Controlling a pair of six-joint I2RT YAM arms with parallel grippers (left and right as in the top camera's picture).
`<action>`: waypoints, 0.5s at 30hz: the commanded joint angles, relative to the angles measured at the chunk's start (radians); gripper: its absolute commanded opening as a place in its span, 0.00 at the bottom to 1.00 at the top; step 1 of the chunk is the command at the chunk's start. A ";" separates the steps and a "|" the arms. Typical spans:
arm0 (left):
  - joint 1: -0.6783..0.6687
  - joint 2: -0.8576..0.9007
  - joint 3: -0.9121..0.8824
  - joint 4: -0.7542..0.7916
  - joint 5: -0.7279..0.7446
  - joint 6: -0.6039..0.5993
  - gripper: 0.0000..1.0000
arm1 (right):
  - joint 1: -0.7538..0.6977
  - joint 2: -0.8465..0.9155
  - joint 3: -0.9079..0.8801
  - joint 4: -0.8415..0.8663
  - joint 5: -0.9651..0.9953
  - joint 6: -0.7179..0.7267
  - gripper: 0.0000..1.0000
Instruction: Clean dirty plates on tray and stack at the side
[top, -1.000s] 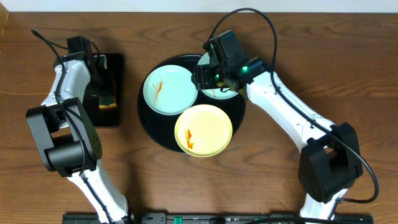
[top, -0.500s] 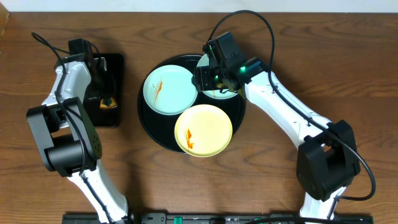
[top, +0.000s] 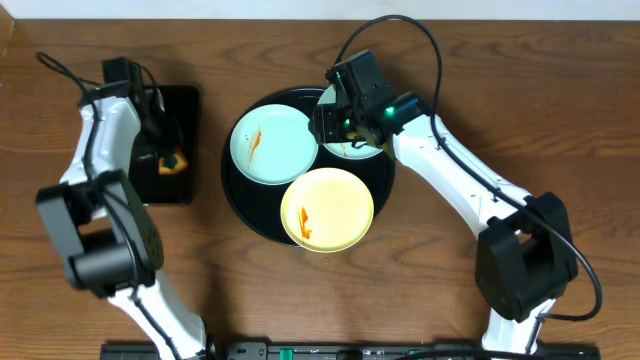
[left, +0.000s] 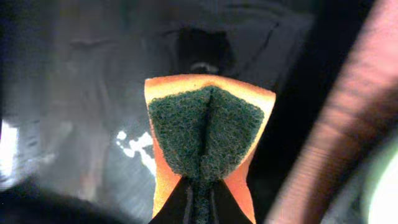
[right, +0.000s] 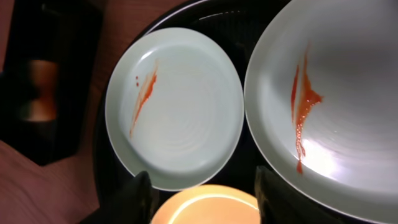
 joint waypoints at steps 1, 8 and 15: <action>0.005 -0.123 0.047 -0.023 -0.002 -0.040 0.08 | 0.028 0.039 0.022 0.001 -0.008 0.022 0.44; 0.001 -0.232 0.047 -0.051 -0.002 -0.015 0.07 | 0.055 0.109 0.025 -0.002 0.008 0.060 0.41; -0.002 -0.248 0.047 -0.033 -0.002 0.043 0.07 | 0.065 0.197 0.024 0.024 0.014 0.074 0.40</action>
